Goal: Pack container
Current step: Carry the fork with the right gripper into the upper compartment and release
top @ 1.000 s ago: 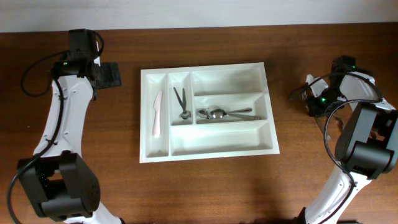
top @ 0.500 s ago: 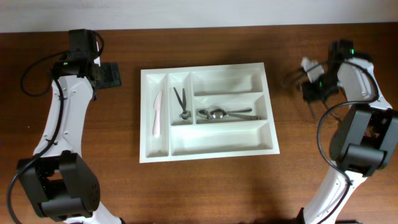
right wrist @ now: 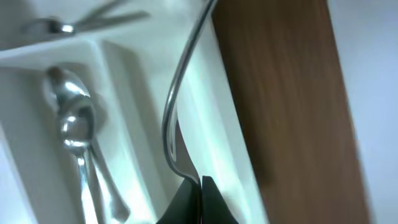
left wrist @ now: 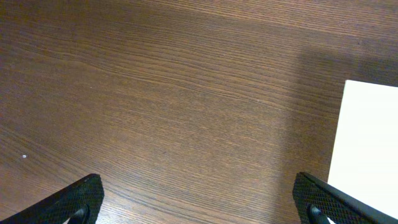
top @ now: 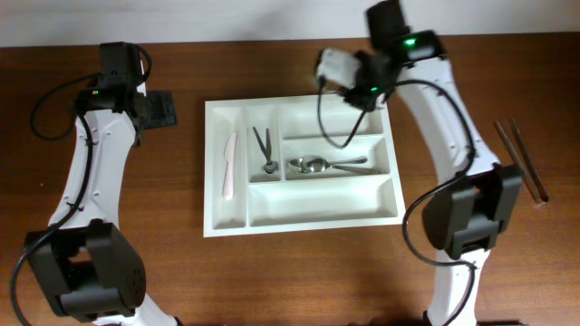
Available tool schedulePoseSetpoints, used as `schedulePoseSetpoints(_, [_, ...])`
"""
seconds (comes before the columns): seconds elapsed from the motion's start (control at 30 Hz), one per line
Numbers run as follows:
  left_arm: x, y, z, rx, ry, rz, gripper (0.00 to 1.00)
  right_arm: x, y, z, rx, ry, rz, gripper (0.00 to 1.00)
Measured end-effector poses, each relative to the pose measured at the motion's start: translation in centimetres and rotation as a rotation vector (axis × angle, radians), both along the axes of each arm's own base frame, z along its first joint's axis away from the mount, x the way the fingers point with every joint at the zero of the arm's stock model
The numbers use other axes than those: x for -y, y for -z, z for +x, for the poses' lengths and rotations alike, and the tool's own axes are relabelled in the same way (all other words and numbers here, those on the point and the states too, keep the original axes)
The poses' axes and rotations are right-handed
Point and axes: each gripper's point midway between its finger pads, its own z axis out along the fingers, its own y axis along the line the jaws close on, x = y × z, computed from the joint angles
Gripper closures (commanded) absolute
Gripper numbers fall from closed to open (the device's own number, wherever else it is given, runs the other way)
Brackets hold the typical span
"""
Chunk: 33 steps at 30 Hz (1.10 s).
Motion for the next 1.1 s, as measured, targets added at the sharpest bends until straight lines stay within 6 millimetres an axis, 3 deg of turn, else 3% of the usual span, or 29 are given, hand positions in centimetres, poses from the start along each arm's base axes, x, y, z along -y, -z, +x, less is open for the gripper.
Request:
schedulePoseSetpoints(0.1, [0.0, 0.0, 0.0, 0.000, 0.000, 0.000, 0.01, -1.4, 0.3, -0.1, 0.038, -0.083, -0.013, 0.96])
schedulePoseSetpoints(0.2, [0.0, 0.0, 0.0, 0.000, 0.000, 0.000, 0.01, -1.3, 1.4, -0.2, 0.036, -0.122, -0.029, 0.96])
schedulePoseSetpoints(0.47, [0.0, 0.0, 0.0, 0.000, 0.000, 0.000, 0.01, -0.8, 7.4, -0.2, -0.085, -0.138, -0.063, 0.96])
schedulePoseSetpoints(0.5, [0.0, 0.0, 0.0, 0.000, 0.000, 0.000, 0.01, -0.8, 8.0, -0.2, -0.096, -0.139, -0.066, 0.86])
schedulePoseSetpoints(0.53, [0.0, 0.0, 0.0, 0.000, 0.000, 0.000, 0.01, -0.8, 8.4, -0.3, -0.104, -0.140, -0.067, 0.67])
schedulePoseSetpoints(0.67, [0.0, 0.0, 0.0, 0.000, 0.000, 0.000, 0.01, -0.8, 8.7, -0.4, -0.112, -0.140, -0.069, 0.46])
schedulePoseSetpoints(0.7, [0.0, 0.0, 0.0, 0.000, 0.000, 0.000, 0.01, -0.6, 8.7, -0.3, -0.119, -0.112, -0.071, 0.35])
schedulePoseSetpoints(0.77, [0.0, 0.0, 0.0, 0.000, 0.000, 0.000, 0.01, 0.0, 8.8, -0.1, -0.146, -0.021, -0.072, 0.29])
schedulePoseSetpoints(0.93, [0.0, 0.0, 0.0, 0.000, 0.000, 0.000, 0.01, 4.6, 8.1, 0.6, -0.261, 0.344, -0.029, 0.27])
schedulePoseSetpoints(1.03, [0.0, 0.0, 0.0, 0.000, 0.000, 0.000, 0.01, 10.1, 7.8, 0.1, -0.352, 0.583, -0.008, 0.27])
schedulePoseSetpoints(1.07, [0.0, 0.0, 0.0, 0.000, 0.000, 0.000, 0.01, 11.1, 7.7, 0.0, -0.363, 0.620, -0.004, 0.27])
schedulePoseSetpoints(1.1, [0.0, 0.0, 0.0, 0.000, 0.000, 0.000, 0.01, 13.8, 7.3, -0.4, -0.395, 0.733, 0.009, 0.28])
